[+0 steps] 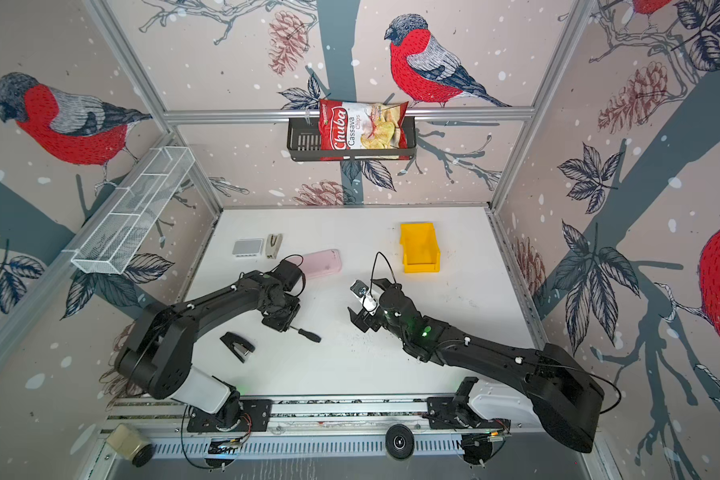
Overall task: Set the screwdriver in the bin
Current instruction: 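Close the left gripper on the screwdriver shaft and lift it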
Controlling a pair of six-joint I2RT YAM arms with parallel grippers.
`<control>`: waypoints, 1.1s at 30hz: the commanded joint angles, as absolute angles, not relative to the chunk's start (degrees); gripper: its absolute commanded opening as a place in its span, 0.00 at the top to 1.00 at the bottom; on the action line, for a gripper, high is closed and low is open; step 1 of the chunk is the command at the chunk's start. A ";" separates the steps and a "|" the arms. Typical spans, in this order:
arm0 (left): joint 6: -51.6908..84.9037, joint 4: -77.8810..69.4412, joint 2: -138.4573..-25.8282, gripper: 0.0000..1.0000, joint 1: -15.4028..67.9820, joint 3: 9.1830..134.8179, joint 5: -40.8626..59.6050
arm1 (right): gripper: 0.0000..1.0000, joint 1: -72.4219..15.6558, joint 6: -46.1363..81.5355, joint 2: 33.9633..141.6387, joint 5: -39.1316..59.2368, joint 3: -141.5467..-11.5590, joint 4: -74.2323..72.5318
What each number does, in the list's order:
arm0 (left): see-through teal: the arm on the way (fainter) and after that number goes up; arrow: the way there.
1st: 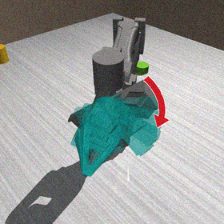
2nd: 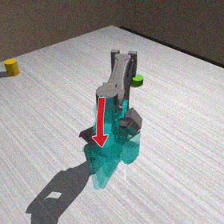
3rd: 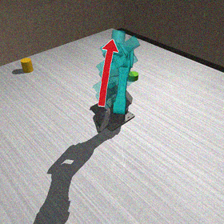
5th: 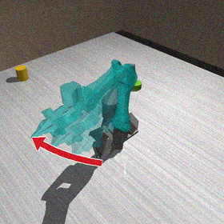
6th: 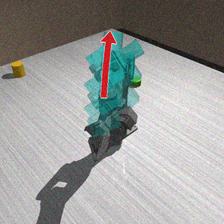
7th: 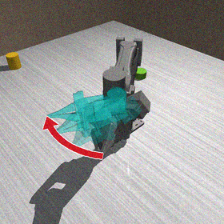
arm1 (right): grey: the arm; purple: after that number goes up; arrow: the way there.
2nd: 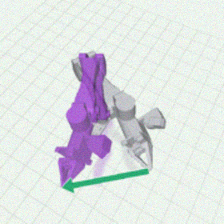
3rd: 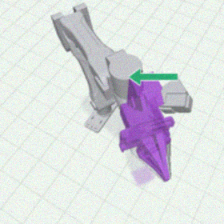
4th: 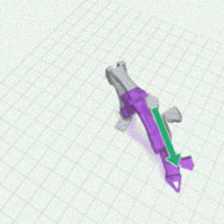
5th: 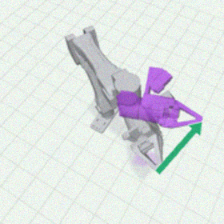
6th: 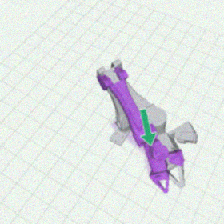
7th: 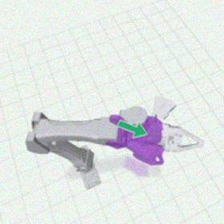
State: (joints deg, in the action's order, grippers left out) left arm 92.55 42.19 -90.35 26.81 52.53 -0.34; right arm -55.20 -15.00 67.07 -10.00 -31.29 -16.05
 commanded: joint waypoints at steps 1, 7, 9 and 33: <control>90.63 45.23 -92.72 0.64 26.84 53.69 -0.93 | 0.00 -55.52 -14.10 66.71 -10.50 -31.55 -16.10; 90.84 43.60 -93.43 0.68 26.89 51.78 -0.07 | 0.01 -55.67 -14.58 66.80 -10.67 -31.82 -15.29; 91.24 42.49 -93.07 0.75 26.89 50.39 -0.01 | 0.01 -55.66 -15.03 66.79 -10.80 -31.73 -15.04; 89.21 39.84 -90.18 1.00 26.85 49.75 -1.52 | 0.00 -55.79 -16.35 68.52 -9.05 -32.70 -14.81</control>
State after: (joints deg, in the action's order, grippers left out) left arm 89.60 39.68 -90.50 26.81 49.01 0.19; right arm -55.72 -15.55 68.45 -9.58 -32.25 -14.50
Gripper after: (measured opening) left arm 0.069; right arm 0.995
